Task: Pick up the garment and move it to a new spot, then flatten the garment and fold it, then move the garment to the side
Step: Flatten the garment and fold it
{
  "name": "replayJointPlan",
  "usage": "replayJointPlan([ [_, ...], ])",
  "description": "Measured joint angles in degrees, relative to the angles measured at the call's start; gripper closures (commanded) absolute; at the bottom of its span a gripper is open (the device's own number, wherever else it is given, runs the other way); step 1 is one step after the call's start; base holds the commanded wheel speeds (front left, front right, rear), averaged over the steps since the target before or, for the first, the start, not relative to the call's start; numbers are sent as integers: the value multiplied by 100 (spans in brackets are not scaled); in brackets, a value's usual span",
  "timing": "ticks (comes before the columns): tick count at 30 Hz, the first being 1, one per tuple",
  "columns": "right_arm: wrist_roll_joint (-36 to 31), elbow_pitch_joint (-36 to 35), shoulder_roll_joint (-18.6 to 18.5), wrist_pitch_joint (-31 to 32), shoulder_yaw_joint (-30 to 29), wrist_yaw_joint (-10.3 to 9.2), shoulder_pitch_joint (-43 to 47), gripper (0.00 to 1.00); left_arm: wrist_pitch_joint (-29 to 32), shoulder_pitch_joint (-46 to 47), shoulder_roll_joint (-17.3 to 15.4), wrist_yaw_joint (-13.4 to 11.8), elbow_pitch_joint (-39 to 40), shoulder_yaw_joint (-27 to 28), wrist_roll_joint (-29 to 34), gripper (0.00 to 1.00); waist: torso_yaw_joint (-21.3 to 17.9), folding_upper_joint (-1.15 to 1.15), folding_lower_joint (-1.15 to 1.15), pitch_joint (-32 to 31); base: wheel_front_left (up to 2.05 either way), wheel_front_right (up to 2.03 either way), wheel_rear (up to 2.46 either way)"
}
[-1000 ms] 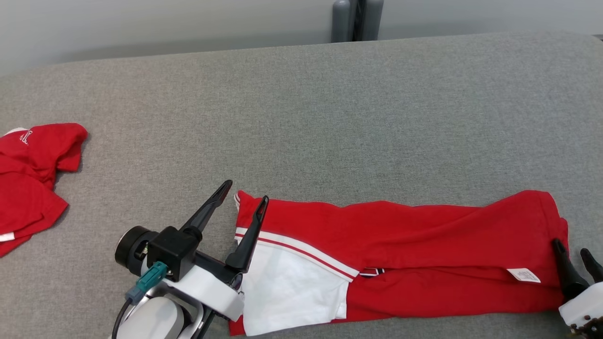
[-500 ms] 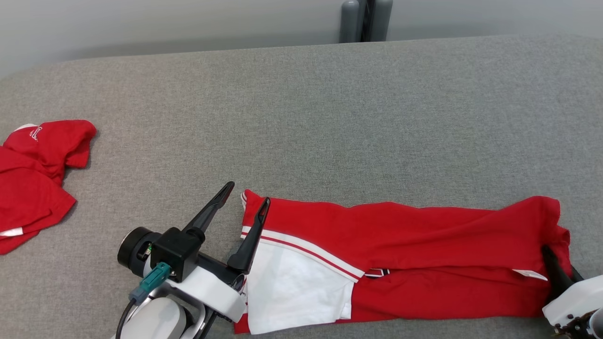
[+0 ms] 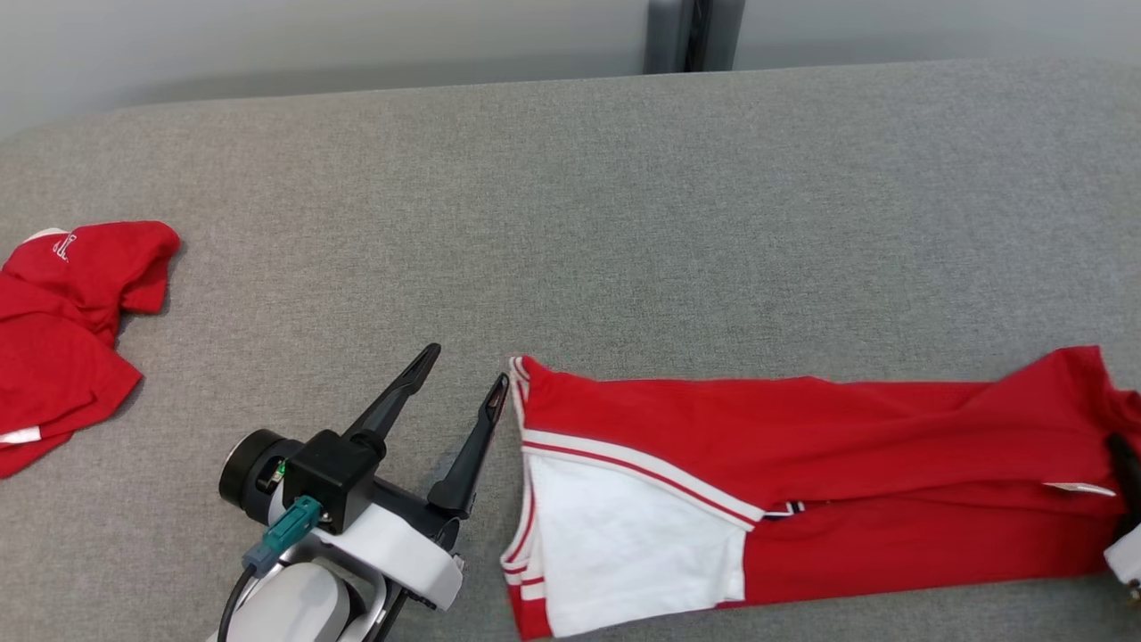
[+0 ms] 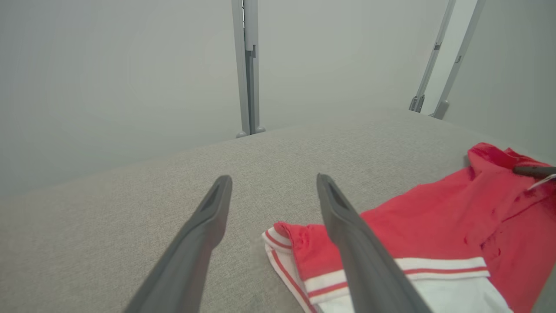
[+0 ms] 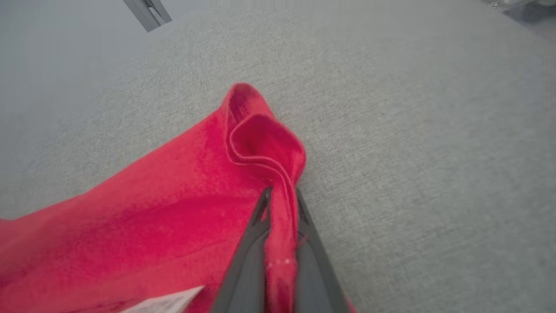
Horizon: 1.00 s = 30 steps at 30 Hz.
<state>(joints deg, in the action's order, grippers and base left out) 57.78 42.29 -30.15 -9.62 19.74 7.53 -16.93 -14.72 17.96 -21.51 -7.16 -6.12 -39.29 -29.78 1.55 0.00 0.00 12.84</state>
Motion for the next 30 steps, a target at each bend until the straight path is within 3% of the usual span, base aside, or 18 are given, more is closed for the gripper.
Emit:
replayJointPlan([
  [6, -3, 512, -412, -85, -52, -1, -423, 100, 9, 53, -8, -14, -1, -13, 1, 0, 36, 0, 0, 52, 0, 0, 0],
  [14, -47, 488, -481, -92, 236, -2, -614, 100, 8, 62, 20, -47, -67, -16, -7, 0, 39, 0, 0, -16, 0, 0, 0],
  [22, -7, -583, -383, 371, 760, -3, -467, 100, -2, -79, 86, -45, -192, 7, -58, 0, -122, 0, 0, -376, 0, 0, 0],
  [30, 453, -1919, -16, 1213, 788, -3, -74, 100, -18, -260, 159, -45, -240, 97, -107, 0, -263, 0, 0, -701, 0, 0, 0],
])
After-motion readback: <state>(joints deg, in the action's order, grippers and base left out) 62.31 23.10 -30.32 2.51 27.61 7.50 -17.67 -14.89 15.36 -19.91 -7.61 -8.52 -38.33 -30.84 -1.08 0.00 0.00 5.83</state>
